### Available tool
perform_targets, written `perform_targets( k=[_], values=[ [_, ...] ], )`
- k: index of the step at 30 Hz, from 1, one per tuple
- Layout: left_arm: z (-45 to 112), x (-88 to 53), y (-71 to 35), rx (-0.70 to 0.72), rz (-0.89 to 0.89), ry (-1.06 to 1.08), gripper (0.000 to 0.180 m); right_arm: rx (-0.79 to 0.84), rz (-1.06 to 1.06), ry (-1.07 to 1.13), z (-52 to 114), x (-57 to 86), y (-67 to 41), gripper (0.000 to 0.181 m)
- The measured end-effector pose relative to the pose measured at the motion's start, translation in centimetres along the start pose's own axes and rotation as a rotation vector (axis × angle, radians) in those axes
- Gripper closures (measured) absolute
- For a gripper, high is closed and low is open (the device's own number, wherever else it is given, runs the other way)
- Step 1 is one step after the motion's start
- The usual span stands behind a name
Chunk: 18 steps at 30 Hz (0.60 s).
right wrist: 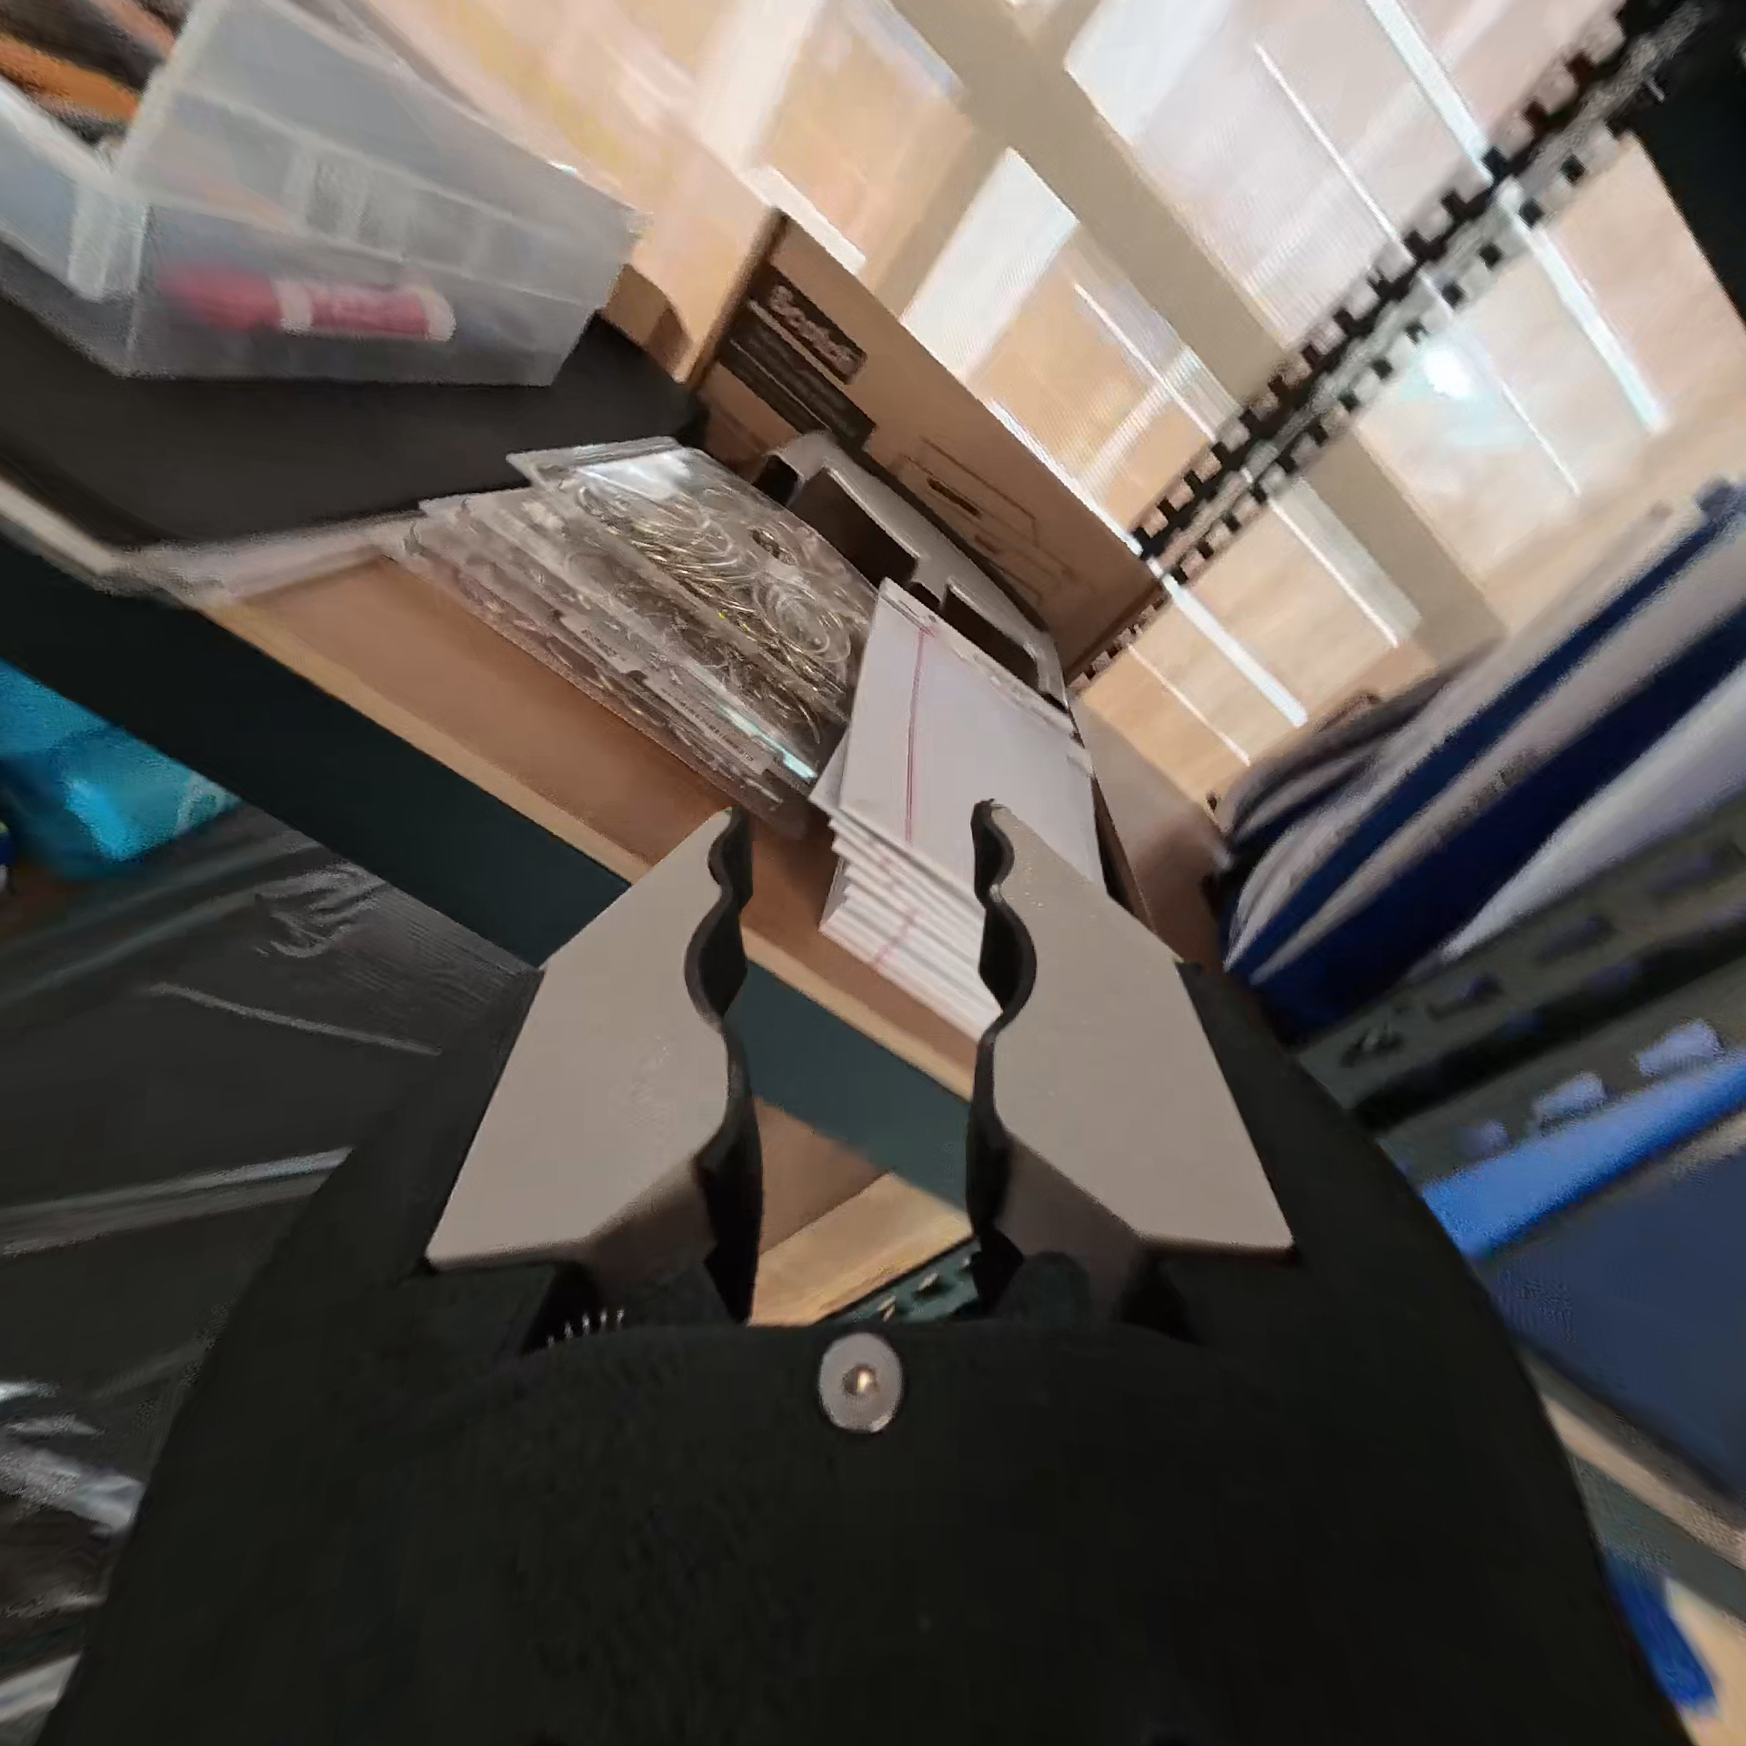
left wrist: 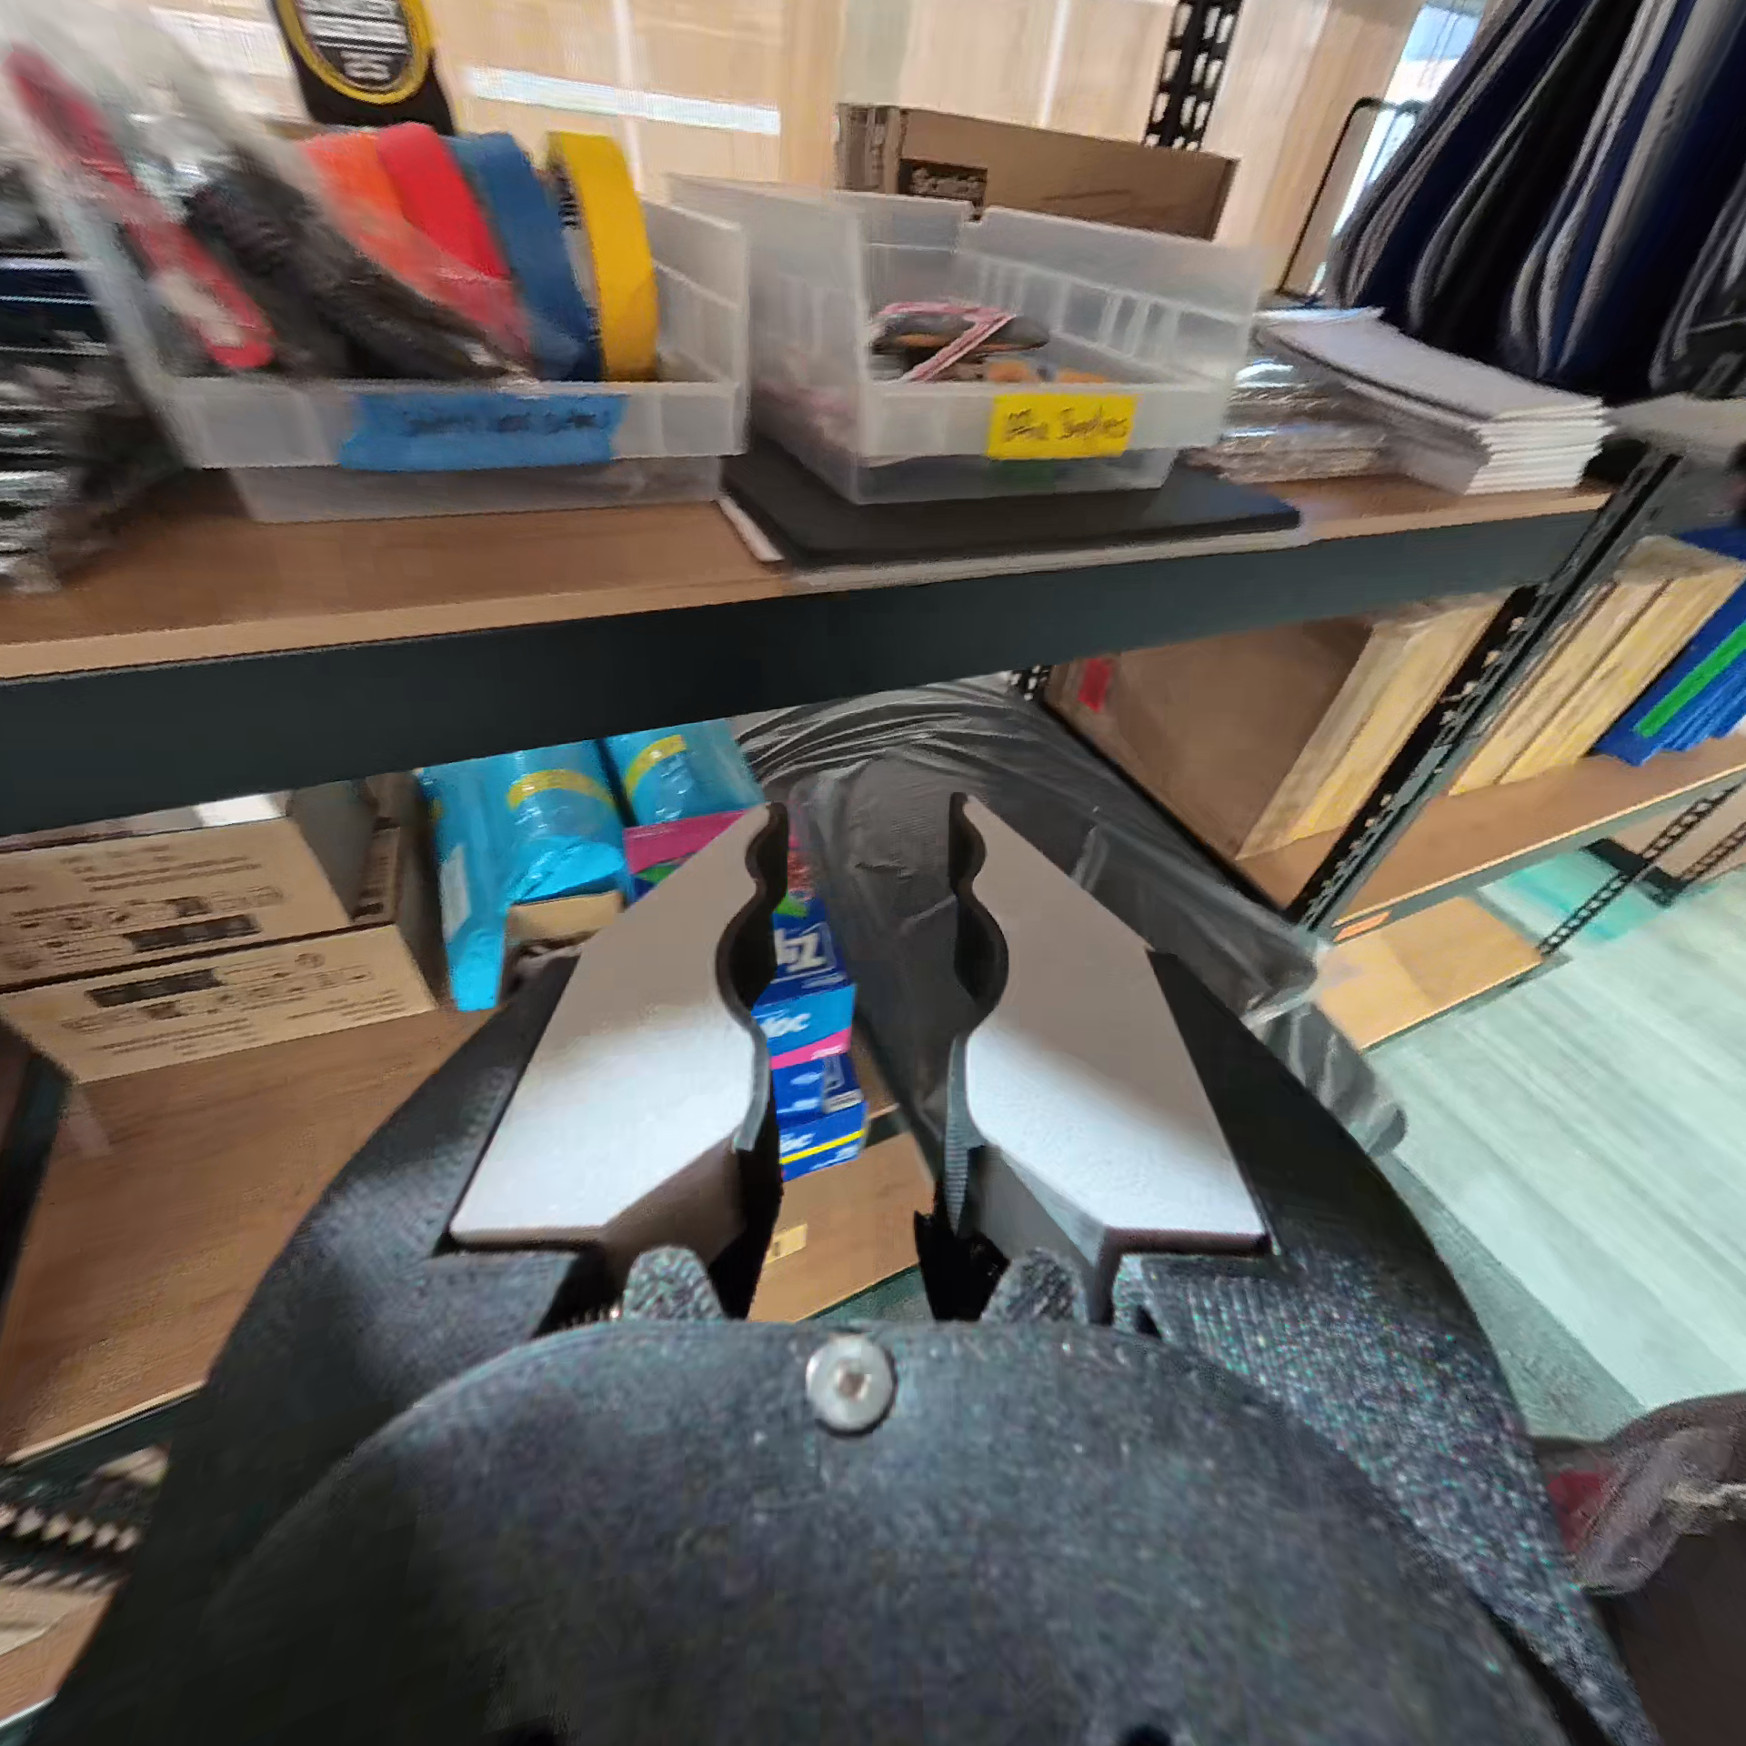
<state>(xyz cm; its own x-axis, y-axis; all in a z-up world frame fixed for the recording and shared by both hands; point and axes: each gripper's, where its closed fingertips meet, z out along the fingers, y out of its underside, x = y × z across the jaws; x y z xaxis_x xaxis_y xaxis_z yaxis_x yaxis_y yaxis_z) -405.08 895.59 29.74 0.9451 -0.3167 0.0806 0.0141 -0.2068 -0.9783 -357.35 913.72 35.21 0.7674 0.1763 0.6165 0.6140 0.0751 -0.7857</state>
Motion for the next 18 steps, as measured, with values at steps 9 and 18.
perform_targets(
  k=[9,18],
  values=[
    [5.5,9.6,0.2,-0.036,0.055,0.007,0.151,0.047,-0.399,-0.317,5.9,0.1,3.0,0.148],
    [7.5,12.0,1.7,-0.115,0.042,0.007,0.152,0.079,-0.403,-0.41,6.0,-0.7,3.2,0.178]
  ],
)
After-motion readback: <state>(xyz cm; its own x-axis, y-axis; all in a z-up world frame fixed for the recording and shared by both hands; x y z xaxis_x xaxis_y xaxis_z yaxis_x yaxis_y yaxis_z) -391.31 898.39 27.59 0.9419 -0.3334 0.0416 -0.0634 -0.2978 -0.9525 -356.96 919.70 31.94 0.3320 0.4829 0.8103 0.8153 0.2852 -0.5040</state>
